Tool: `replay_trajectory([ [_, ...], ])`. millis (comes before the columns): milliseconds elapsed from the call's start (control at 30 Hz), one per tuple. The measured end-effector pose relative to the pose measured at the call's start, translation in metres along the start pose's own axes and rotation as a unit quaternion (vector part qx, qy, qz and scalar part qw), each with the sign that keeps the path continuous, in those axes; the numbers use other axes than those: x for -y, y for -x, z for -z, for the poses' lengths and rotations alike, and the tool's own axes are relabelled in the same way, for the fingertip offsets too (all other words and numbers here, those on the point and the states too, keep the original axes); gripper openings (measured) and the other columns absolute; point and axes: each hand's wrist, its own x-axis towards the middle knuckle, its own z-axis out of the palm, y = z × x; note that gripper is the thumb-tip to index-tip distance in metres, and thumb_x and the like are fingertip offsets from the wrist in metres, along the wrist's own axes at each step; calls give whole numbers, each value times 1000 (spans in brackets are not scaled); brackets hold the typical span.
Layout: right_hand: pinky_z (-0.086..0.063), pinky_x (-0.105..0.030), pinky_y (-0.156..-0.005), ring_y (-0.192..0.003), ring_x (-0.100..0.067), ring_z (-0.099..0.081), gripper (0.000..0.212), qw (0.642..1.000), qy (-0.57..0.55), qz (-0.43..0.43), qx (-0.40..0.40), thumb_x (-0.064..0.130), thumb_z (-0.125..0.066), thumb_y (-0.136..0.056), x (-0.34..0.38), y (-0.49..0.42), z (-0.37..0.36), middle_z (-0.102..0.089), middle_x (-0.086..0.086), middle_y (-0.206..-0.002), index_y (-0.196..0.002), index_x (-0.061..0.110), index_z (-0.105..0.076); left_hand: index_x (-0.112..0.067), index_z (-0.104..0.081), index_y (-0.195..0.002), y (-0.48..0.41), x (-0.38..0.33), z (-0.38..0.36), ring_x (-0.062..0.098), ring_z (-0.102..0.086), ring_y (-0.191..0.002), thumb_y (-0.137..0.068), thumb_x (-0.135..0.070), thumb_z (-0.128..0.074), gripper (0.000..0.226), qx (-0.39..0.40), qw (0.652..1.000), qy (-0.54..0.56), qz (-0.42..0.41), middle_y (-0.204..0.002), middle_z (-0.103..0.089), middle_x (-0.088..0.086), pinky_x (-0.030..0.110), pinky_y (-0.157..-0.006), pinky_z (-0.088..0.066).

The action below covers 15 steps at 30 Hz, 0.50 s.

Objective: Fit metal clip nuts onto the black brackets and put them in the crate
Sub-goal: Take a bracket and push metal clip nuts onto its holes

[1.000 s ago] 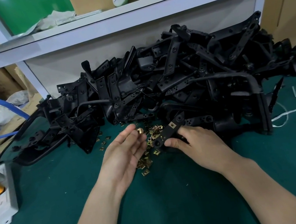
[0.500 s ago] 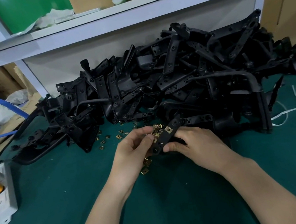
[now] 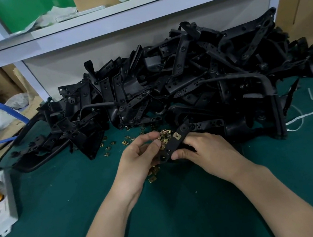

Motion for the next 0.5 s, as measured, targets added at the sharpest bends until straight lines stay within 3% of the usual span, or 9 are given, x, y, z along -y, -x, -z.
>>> replay_trajectory([
  [133, -49, -32, -83, -108, -5, -58, 68, 1000, 7, -1, 3, 82, -26, -81, 1, 1, 0, -64, 19, -122, -126, 43, -60, -35, -74, -103, 2, -2, 1, 16, -72, -80, -99, -21, -65, 17, 3, 998, -59, -25, -96, -77, 9, 27, -81, -59],
  [367, -49, -33, -82, -107, -3, -58, 67, 1000, 12, 5, 3, 84, -25, -81, 1, 0, 0, -63, 21, -121, -124, 46, -59, -27, -68, -110, 4, -7, 4, 5, -69, -78, -100, -16, -61, 17, 21, 986, -149, -76, -86, -76, -5, 11, -72, -49],
  [500, -48, -31, -80, -107, -3, -57, 69, 1000, 13, 10, 2, 85, -23, -78, 2, 0, 0, -63, 22, -120, -123, 47, -59, -33, -67, -110, 6, -8, 4, 3, -68, -80, -100, -17, -61, 19, 27, 979, -180, -93, -87, -76, -9, 11, -72, -47],
])
